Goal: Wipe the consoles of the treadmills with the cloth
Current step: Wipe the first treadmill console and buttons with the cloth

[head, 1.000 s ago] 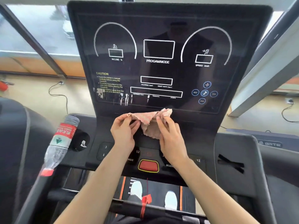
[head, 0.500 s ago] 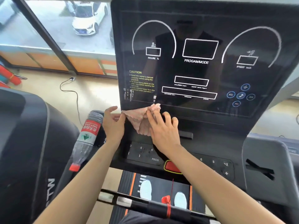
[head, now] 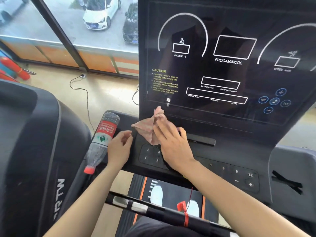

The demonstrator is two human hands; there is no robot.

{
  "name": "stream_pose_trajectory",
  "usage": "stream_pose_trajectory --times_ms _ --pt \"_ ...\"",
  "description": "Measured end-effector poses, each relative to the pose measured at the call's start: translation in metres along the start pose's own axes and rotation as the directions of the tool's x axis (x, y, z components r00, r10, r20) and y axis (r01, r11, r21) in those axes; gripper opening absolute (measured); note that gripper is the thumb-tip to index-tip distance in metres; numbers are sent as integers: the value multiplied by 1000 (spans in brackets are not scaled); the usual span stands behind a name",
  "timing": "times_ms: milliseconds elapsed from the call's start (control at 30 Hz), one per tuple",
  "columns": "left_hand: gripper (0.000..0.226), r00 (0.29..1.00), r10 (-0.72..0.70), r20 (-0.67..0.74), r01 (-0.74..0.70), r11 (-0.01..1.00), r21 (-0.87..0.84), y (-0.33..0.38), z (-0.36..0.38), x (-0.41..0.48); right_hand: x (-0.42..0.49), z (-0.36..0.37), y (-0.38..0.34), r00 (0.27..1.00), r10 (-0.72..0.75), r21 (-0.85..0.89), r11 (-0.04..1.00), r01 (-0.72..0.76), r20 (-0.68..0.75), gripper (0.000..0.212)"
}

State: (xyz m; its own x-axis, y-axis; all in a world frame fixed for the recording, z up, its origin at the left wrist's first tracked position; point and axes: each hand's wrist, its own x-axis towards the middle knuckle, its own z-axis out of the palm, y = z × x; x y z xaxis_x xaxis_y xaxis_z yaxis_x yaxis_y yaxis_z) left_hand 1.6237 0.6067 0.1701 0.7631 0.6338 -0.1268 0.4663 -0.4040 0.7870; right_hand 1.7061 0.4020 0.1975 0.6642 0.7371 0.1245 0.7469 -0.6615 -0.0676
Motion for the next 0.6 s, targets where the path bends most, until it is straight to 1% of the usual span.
stream_pose_trajectory --times_ms 67,133,200,233,300,367,467,600 --pt "28 999 -5 36 6 999 -32 -10 3 -14 3 7 -10 997 -75 84 994 72 32 67" --pt "32 999 44 5 -44 999 17 -15 7 -23 13 14 -17 990 -98 138 987 83 104 66" --pt "33 991 136 -3 -134 978 161 -16 13 -30 26 19 -18 982 -104 111 990 87 158 63" --pt "34 986 168 0 -164 964 210 -15 15 -33 30 22 -18 974 -135 85 989 121 180 59" --pt "35 980 199 -6 -191 949 250 -15 18 -39 33 26 -14 941 -216 59 976 208 260 55" --pt "40 980 200 -13 -189 945 268 -16 18 -43 31 28 -4 917 -247 84 969 233 313 59" --pt "58 982 190 -5 -181 943 281 -16 19 -50 16 24 19 921 -237 61 971 230 308 67" --pt "78 981 193 13 -184 912 367 -11 25 -59 -14 13 60 930 -225 18 973 230 292 61"
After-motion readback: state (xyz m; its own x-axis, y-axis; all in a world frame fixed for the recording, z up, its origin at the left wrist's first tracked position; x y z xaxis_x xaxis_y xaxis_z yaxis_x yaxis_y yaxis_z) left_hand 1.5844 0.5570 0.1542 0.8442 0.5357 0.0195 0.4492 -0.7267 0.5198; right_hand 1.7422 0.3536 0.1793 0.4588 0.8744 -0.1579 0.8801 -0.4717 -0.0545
